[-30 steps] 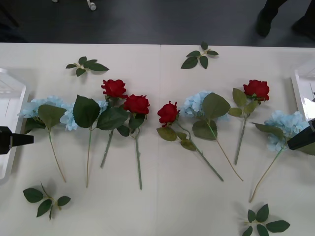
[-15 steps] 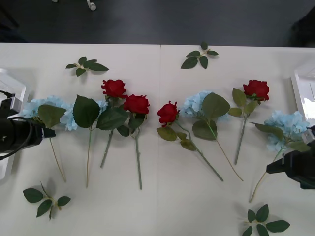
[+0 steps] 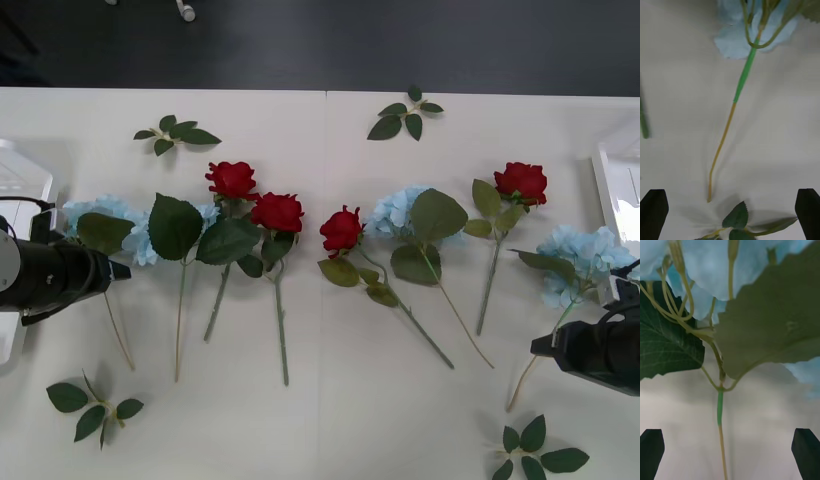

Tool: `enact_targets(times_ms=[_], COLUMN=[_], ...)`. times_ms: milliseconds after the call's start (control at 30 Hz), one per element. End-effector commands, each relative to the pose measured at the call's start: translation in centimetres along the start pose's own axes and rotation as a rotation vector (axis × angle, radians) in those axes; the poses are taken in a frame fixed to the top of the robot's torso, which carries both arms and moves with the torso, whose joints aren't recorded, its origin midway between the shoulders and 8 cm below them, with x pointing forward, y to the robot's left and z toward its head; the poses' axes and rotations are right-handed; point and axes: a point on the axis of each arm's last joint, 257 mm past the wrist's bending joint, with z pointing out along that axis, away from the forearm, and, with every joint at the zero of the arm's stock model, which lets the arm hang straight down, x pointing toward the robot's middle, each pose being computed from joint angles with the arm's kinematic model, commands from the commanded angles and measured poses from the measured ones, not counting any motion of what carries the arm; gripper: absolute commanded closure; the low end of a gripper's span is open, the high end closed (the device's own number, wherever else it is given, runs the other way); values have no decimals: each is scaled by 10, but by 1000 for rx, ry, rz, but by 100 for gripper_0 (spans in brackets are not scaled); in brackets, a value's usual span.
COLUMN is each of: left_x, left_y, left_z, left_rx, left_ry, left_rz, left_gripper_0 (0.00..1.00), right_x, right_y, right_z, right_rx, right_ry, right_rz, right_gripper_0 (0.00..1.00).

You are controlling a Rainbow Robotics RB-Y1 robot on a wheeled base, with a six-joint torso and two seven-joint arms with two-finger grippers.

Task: Put the red flowers into the right box and the blue flowers into the left box

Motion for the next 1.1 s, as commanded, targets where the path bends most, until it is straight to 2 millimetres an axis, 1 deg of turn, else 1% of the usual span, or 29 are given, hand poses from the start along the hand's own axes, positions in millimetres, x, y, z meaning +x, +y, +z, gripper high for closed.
enact_targets(times_ms=[33,167,400,433,467,500,533,567,600,700,767,933,1067,1100], left_x=[-9,-2,6,7,7,7,9,9,10,10,10,10,5,1], left_y=[0,2,5,4,4,4,4,5,4,3,3,2,-1,-4], left_z=[5,11,21,22,22,22,24,24,24,25,25,25,21,18], left_rx=[-12,-23,-32,-31,-32,-32,-32,-34,-32,-31,-31,-29,-7,2], left_ry=[-25,-5,8,11,12,12,15,16,17,17,16,15,3,-9], left_rz=[0,6,15,15,14,13,11,12,11,11,11,10,0,-4], left_gripper_0=[0,0,0,6,20,38,71,80,86,98,100,100,100,100], right_x=[-6,-18,-32,-36,-37,-39,-42,-42,-43,-43,-44,-45,-47,-47], right_y=[2,2,9,8,7,7,4,2,-1,-4,-5,-6,-5,-4], right_z=[16,24,28,29,31,31,33,34,35,36,37,40,44,46], right_rx=[-15,-29,-45,-42,-38,-36,-29,-24,-20,-15,-12,-13,-9,-6], right_ry=[-48,-90,-144,-156,-159,-163,-170,-171,-172,-171,-172,-168,-165,-161], right_rz=[54,72,74,74,78,80,82,85,88,93,93,100,100,97], right_gripper_0=[0,0,0,0,0,0,0,0,0,0,0,0,0,0])
